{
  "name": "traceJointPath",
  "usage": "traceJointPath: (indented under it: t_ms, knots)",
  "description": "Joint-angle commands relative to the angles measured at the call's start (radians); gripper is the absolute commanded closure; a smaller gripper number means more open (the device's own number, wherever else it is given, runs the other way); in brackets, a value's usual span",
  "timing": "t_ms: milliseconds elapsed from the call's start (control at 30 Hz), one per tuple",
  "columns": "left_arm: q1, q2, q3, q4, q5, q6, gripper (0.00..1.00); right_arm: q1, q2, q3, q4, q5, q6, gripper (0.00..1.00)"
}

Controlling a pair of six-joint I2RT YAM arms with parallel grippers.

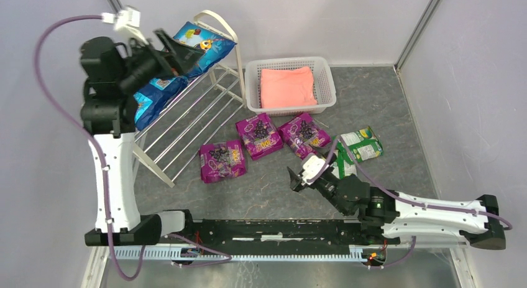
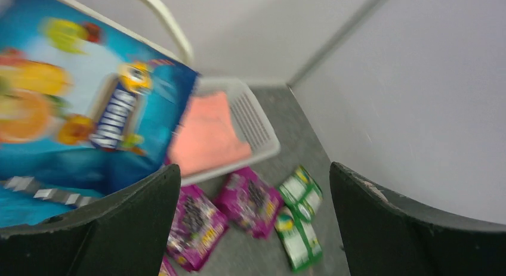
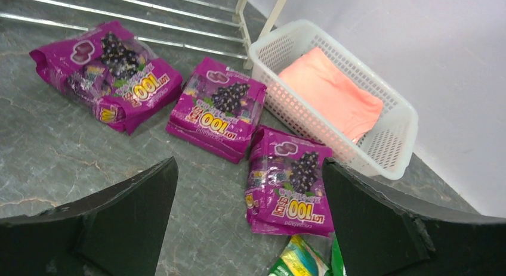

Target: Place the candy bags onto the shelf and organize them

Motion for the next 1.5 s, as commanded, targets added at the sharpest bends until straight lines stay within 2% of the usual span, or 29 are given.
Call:
traceJointPath:
  t_ms: [0, 100, 233, 333, 433, 567, 667, 767, 833, 967, 1167, 1367, 1467]
  knots:
    - [-0.219, -0.028, -0.063, 0.045, 0.079, 0.100, 0.00, -0.009, 0.096, 0.040, 0.083, 0.014, 0.068, 0.02]
    - [-0.352, -0.063, -0.179, 0.058, 0.066, 0.153, 0.00, -0.050, 0.158, 0.037, 0.114, -0.036, 0.157, 0.02]
    - [-0.457, -0.144, -0.357, 0.061, 0.039, 0.231, 0.00, -0.181, 0.226, 0.025, 0.099, -0.141, 0.346, 0.02]
    - [-0.471, -0.238, -0.455, 0.074, 0.005, 0.249, 0.00, -0.303, 0.246, 0.010, 0.037, -0.202, 0.507, 0.02]
    - [-0.474, -0.322, -0.560, 0.115, 0.038, 0.238, 0.00, -0.447, 0.251, -0.017, -0.019, -0.291, 0.645, 0.02]
    - [-0.480, -0.414, -0.663, 0.136, 0.031, 0.239, 0.00, -0.678, 0.276, -0.038, -0.058, -0.475, 0.784, 0.02]
    - [-0.496, -0.455, -0.706, 0.126, 0.024, 0.236, 0.00, -0.835, 0.313, -0.059, -0.028, -0.625, 0.871, 0.02]
    - [-0.527, -0.477, -0.733, 0.104, 0.013, 0.241, 0.00, -0.942, 0.372, -0.076, -0.029, -0.655, 1.003, 0.02]
    - [-0.553, -0.492, -0.744, 0.089, -0.001, 0.246, 0.00, -1.005, 0.410, -0.114, 0.056, -0.729, 1.069, 0.02]
    - [-0.617, -0.523, -0.770, 0.071, -0.065, 0.267, 0.00, -1.059, 0.493, -0.175, 0.231, -0.776, 1.180, 0.02]
    - [-0.702, -0.552, -0.816, 0.061, -0.148, 0.283, 0.00, -1.062, 0.612, -0.151, 0.317, -0.755, 1.240, 0.03]
    - [-0.726, -0.550, -0.811, 0.051, -0.188, 0.288, 0.00, -1.062, 0.706, -0.161, 0.398, -0.756, 1.327, 0.08]
    - [-0.727, -0.539, -0.789, 0.038, -0.196, 0.288, 0.00, -1.060, 0.755, -0.189, 0.506, -0.769, 1.370, 0.09]
